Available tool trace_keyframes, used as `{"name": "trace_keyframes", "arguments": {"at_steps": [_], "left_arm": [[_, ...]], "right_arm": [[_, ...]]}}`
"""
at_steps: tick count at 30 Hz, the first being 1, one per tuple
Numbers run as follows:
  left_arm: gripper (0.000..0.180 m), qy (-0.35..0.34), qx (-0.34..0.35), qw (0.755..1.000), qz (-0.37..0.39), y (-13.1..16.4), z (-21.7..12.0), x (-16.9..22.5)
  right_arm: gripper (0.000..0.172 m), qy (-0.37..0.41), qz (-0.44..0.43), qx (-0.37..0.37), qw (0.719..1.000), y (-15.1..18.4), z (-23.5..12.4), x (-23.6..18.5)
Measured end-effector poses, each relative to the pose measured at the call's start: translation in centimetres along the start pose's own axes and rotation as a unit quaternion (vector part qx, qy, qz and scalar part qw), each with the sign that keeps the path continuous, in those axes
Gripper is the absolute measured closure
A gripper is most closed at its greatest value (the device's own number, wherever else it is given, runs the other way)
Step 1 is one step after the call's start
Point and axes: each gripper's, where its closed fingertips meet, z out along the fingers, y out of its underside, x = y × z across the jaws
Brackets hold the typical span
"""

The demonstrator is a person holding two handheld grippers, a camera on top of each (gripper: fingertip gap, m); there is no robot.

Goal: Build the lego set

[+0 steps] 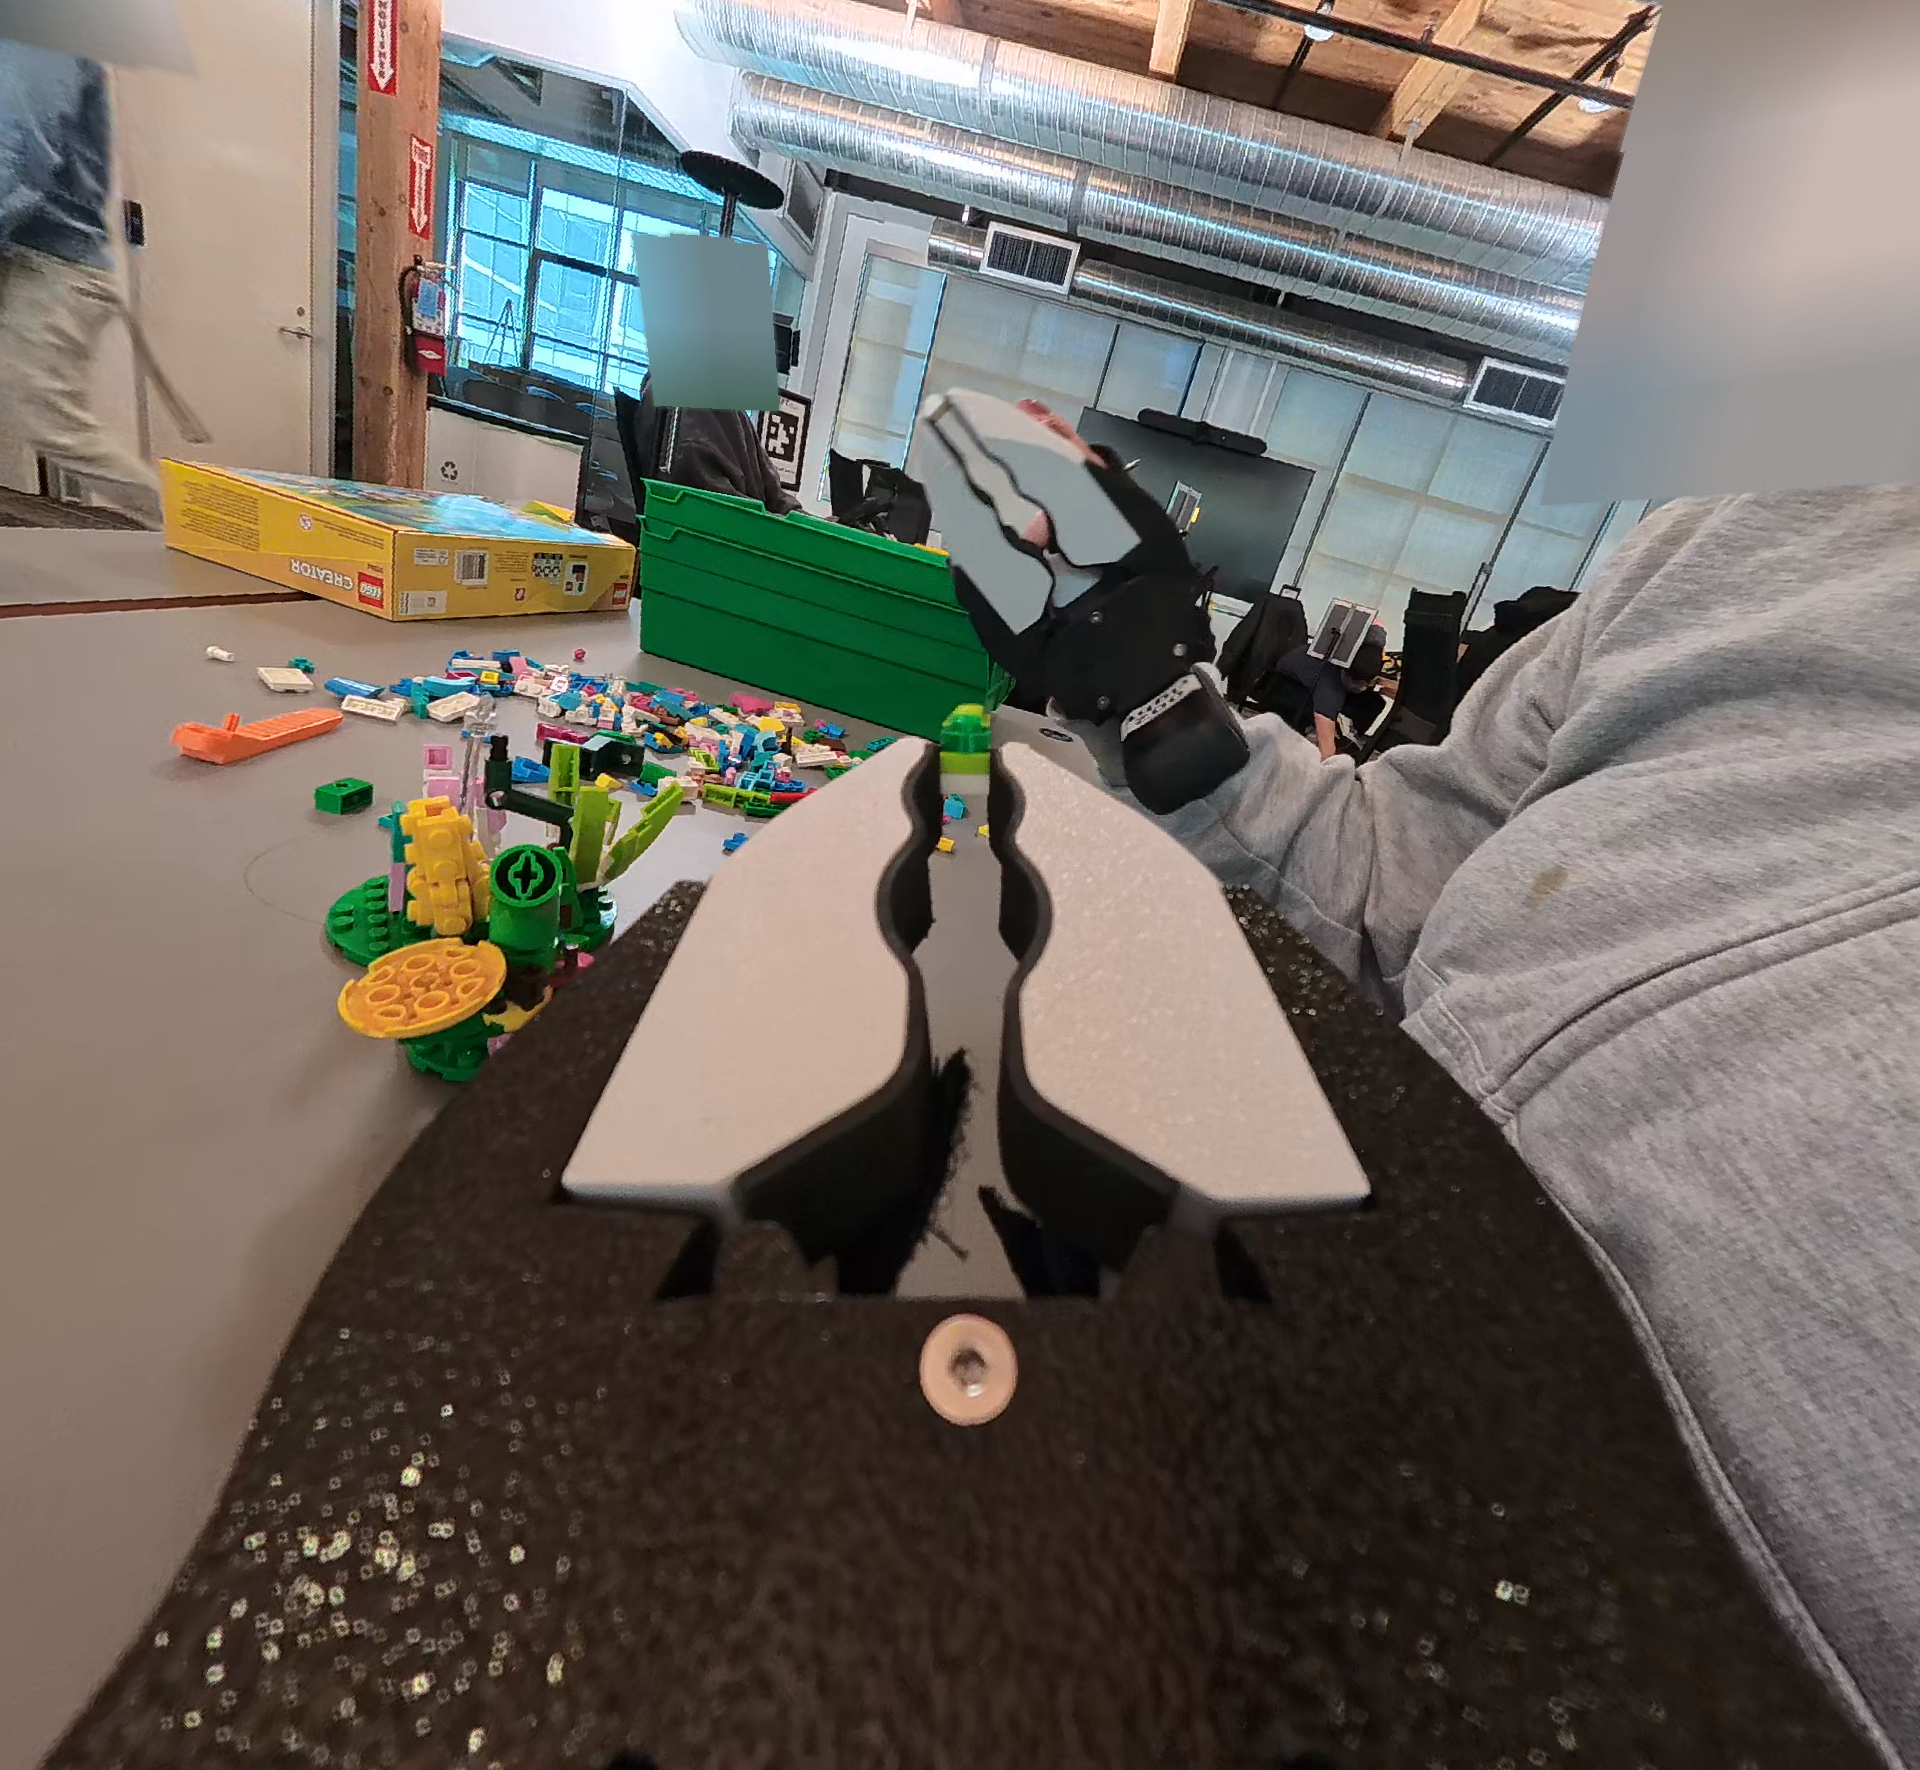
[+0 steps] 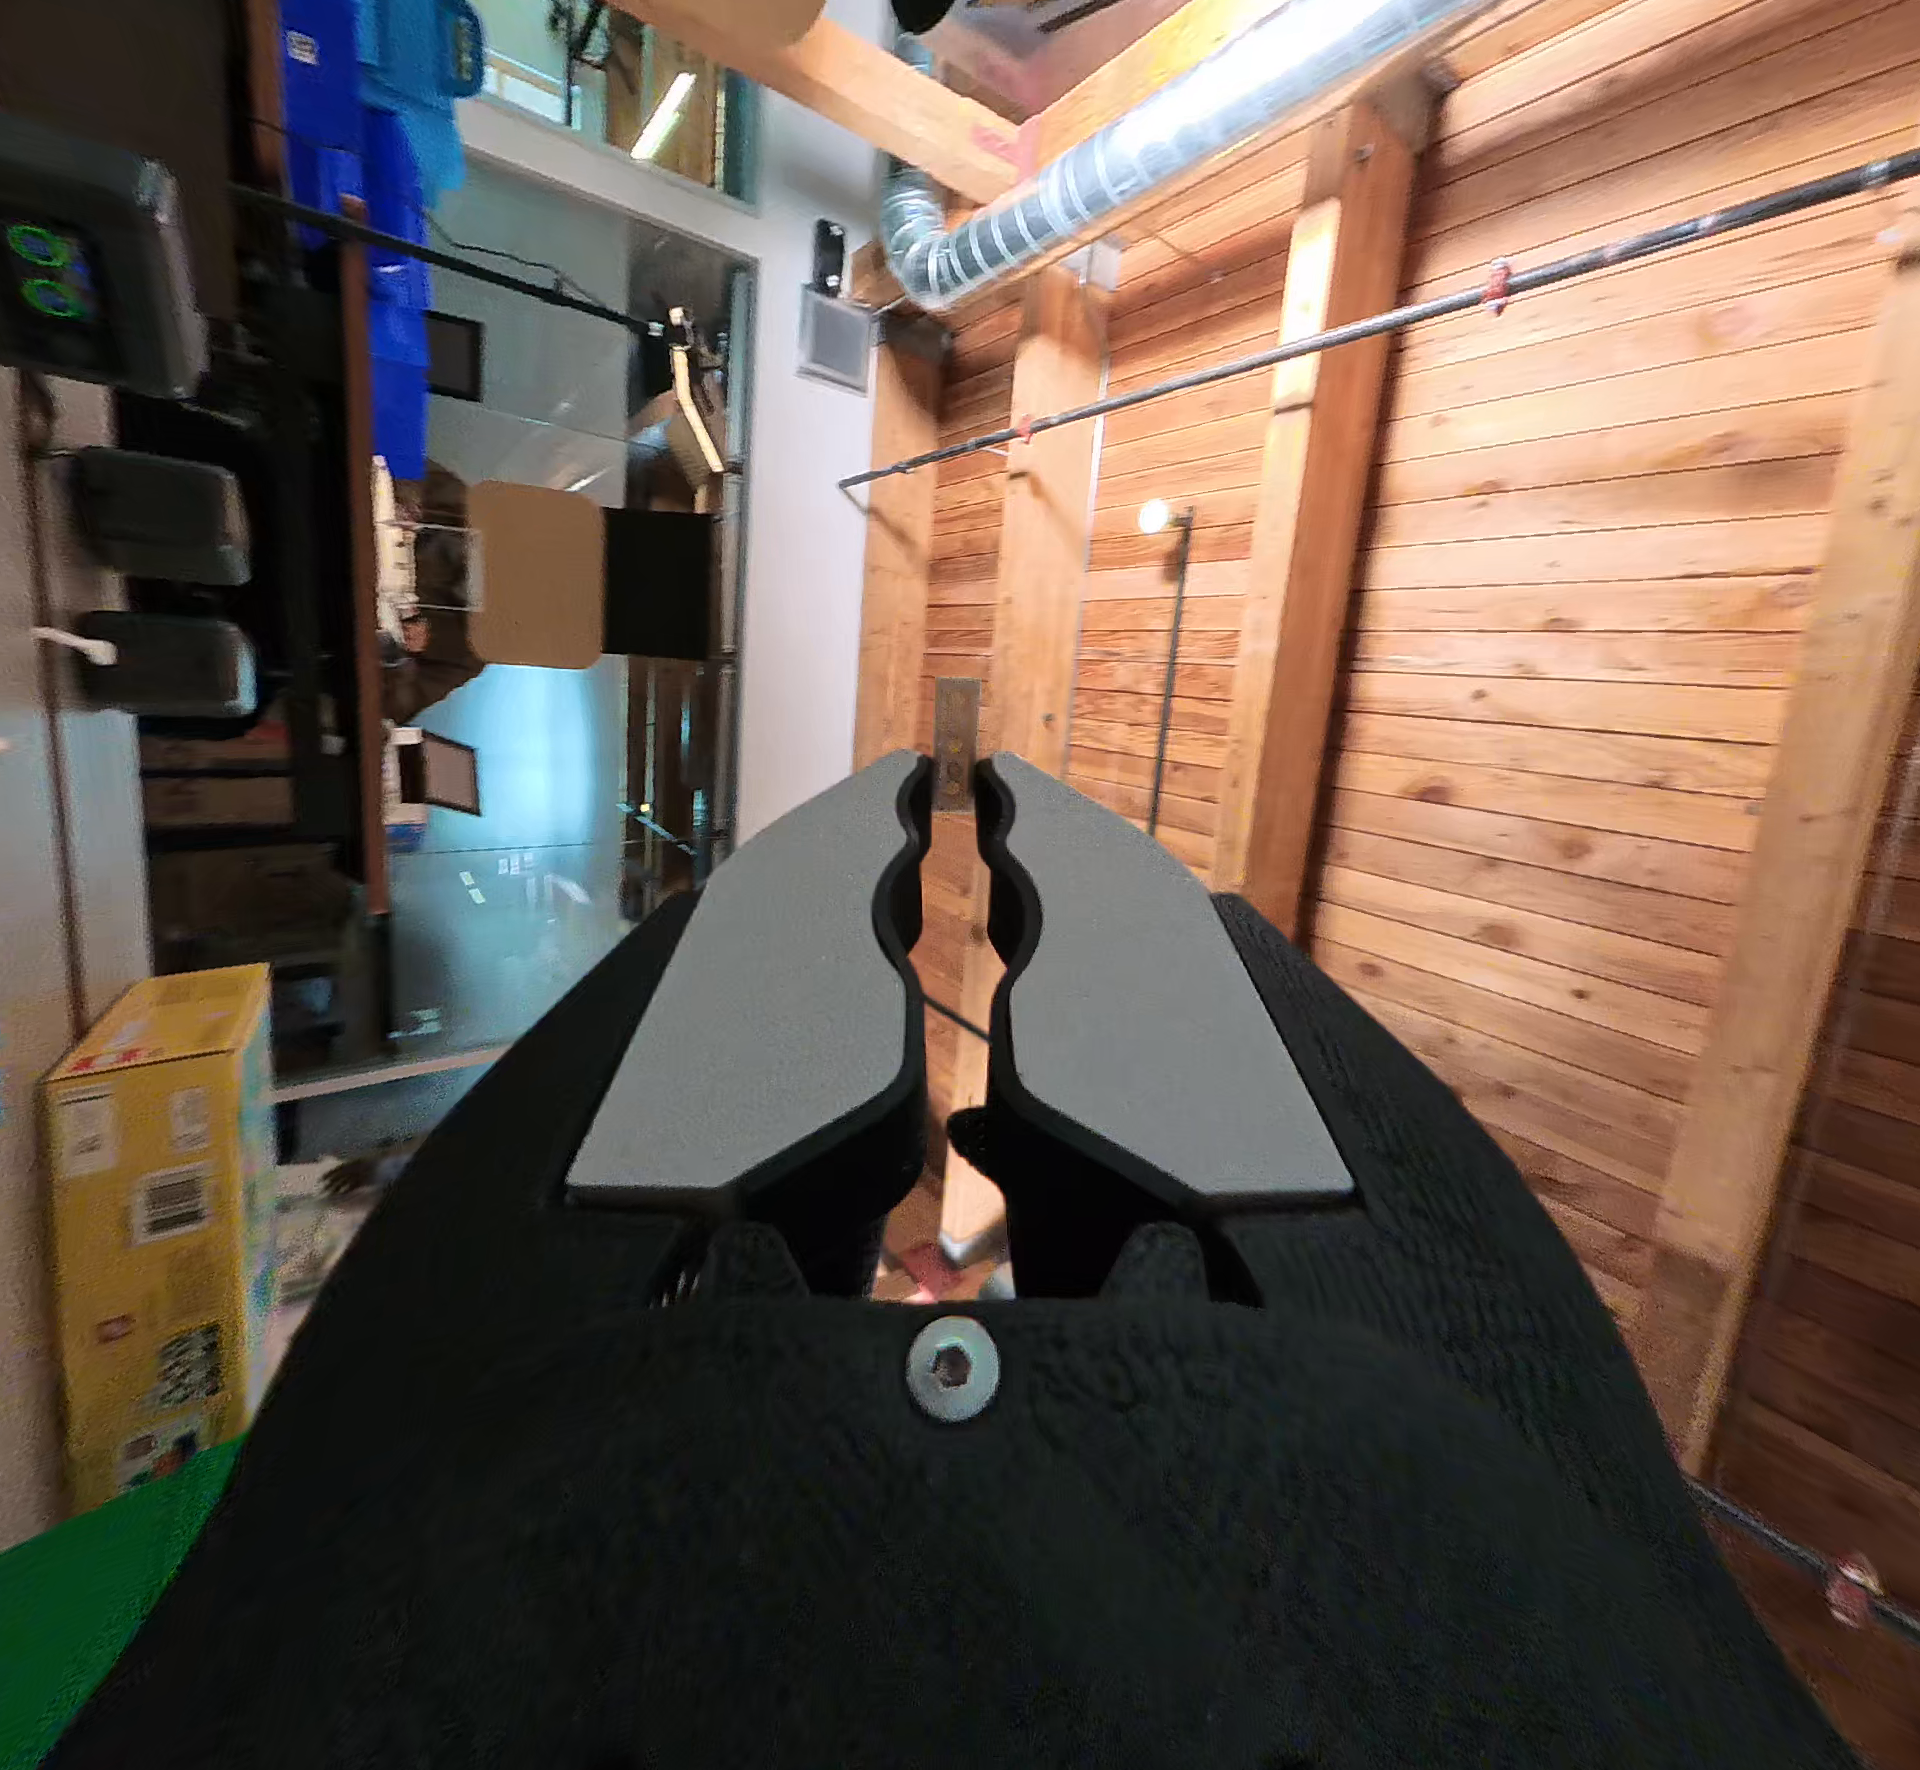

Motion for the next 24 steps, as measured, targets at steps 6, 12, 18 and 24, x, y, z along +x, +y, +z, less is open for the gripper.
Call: {"name": "trace_keyframes", "arguments": {"at_steps": [6,12,18,24], "left_arm": [[0.173,-0.001,0.0,1.0,0.0,0.0,0.0,0.0],[0.173,-0.015,-0.022,0.999,-0.019,0.9,1.0,-0.1],[0.172,-0.008,-0.025,0.999,-0.021,1.4,2.1,0.9],[0.173,0.013,0.017,0.997,-0.07,0.3,1.8,1.1]], "right_arm": [[0.165,0.028,-0.02,0.015,0.999,-1.1,-0.2,1.5],[0.165,-0.025,-0.005,0.093,0.995,-7.0,0.0,-0.8],[0.165,-0.01,0.013,0.19,0.982,-14.5,-0.2,0.2],[0.165,0.005,-0.019,0.243,0.97,-16.8,-0.3,0.7]]}}
